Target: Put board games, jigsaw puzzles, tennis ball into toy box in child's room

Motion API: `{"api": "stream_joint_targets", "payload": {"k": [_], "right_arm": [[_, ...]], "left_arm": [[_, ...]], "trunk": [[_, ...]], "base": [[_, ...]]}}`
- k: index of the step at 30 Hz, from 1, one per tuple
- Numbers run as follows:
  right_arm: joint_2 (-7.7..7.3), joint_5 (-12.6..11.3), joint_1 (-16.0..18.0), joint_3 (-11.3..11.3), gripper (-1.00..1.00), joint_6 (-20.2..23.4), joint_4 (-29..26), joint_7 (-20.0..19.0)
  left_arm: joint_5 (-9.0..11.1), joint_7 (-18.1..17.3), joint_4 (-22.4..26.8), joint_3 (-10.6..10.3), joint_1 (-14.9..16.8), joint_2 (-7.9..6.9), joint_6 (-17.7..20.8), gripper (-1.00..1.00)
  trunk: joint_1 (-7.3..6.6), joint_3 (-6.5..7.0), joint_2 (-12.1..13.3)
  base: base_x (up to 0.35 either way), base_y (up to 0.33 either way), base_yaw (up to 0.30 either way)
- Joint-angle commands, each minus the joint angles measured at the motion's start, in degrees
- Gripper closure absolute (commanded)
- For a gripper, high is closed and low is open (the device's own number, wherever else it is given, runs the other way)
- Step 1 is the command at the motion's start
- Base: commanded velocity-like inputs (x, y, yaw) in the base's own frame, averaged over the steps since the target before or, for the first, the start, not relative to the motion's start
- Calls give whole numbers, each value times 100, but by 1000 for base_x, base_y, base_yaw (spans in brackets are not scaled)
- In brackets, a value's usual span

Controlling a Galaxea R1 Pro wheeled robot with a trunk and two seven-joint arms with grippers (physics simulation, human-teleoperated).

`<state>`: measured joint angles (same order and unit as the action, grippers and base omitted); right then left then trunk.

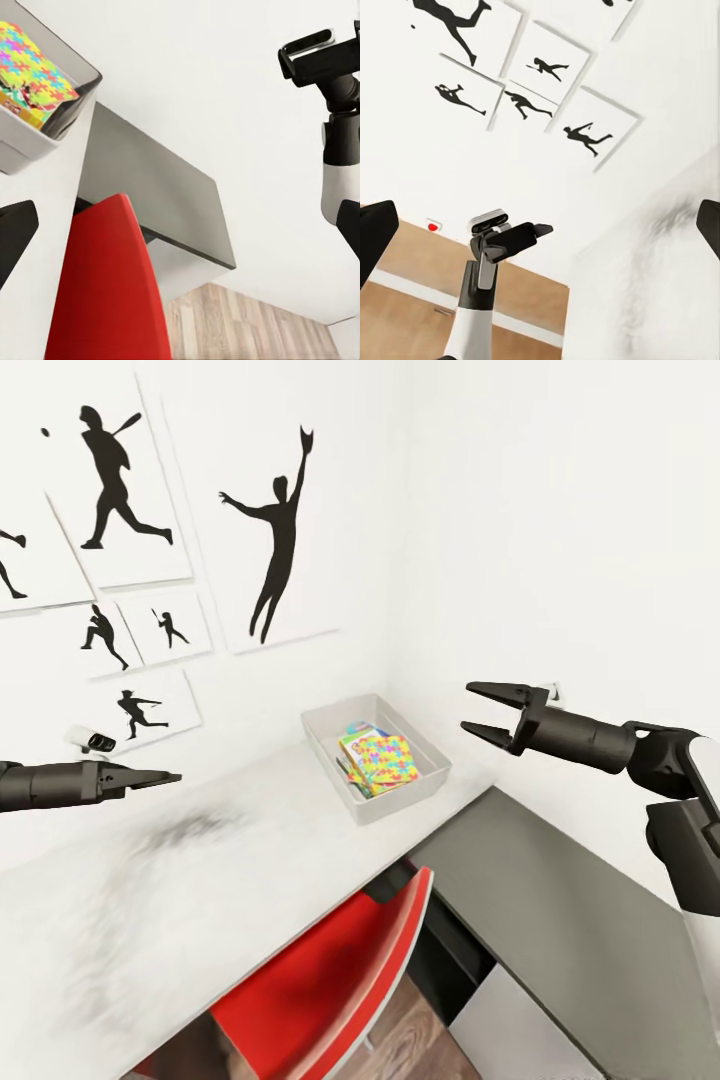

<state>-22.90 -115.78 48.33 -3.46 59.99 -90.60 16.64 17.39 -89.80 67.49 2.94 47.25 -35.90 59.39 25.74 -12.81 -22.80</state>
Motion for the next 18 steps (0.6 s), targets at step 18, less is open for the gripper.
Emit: {"api": "stream_joint_targets", "payload": {"k": [18], "right_arm": [[-4,-59,2,-6,-100,1,-2,58]], "left_arm": [[6,-20,1,10,3,-9,61,-100]], "trunk": [[4,148,-11]], "base": [[-24,67,-176]]}}
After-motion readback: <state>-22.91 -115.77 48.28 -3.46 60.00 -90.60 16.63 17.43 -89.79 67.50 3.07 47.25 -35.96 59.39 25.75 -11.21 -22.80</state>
